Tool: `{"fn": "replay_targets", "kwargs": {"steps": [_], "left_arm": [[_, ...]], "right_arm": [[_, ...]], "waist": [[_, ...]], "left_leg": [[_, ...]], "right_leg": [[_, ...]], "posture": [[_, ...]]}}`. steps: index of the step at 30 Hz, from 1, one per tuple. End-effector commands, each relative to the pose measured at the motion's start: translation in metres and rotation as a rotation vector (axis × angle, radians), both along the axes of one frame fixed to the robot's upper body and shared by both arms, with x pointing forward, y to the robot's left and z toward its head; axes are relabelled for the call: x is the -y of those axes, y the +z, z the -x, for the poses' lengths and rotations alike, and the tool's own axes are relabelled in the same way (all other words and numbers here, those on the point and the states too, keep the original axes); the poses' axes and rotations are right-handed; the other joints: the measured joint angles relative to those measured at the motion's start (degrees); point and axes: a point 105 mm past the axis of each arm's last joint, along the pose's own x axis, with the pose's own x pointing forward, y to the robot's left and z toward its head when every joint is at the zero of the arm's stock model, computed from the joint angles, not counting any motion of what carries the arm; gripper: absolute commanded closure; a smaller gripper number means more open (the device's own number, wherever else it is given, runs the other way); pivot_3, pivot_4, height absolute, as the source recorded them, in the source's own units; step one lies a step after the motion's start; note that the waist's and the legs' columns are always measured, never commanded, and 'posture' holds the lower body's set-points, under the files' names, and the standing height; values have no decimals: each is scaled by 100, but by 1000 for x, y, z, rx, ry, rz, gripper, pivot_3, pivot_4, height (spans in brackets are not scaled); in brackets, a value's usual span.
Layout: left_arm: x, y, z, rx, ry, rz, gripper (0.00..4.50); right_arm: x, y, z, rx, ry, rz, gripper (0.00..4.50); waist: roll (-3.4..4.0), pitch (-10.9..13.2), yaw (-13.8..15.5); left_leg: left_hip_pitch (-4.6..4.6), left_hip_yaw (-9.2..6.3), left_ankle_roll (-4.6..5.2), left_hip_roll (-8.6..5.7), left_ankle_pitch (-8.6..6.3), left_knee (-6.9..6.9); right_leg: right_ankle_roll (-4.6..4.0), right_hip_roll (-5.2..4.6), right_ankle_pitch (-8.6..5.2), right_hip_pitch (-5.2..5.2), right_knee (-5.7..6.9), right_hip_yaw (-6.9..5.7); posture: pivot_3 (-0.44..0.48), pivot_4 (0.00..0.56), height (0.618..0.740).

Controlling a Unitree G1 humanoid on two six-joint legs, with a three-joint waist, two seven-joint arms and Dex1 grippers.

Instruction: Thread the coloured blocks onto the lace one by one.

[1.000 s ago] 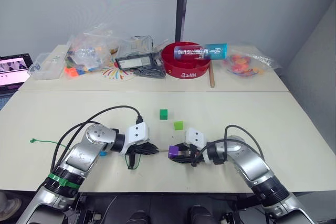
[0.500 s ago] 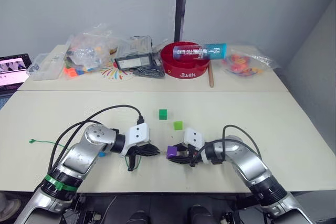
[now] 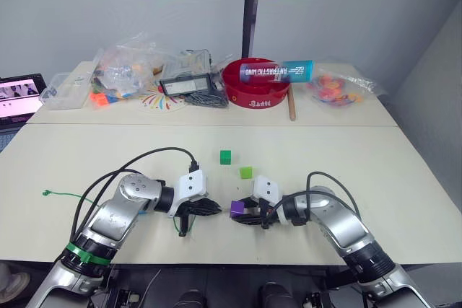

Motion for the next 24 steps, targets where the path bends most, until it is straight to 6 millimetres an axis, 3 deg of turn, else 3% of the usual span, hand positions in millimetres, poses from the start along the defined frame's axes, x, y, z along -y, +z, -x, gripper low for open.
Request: {"fn": "replay_targets", "kwargs": {"steps": [1,11,24], "left_arm": [[22,2,7,4,-80,52,4500],[29,19,8,10,-49,119,4500],[46,9,4,-16,-80,125,4500]], "right_arm": [[-11,-4,5,-16,25,0,3312],[-9,-4,4,-19,1,-3,3312],[-15,-4,6,-28,13,-10,3312]], "waist": [[0,0,-1],[-1,-1,3],[-1,-2,31]], "left_leg": [[2,0,0,0,0,0],[1,0,0,0,0,0],[20,0,-1,-2,1,1]], "right_leg": [[0,0,0,1,0,0],[0,-1,0,1,0,0],[2,-2,-1,27,-7,0]], "posture": [[0,150,731],[0,150,731],[0,150,731]]}}
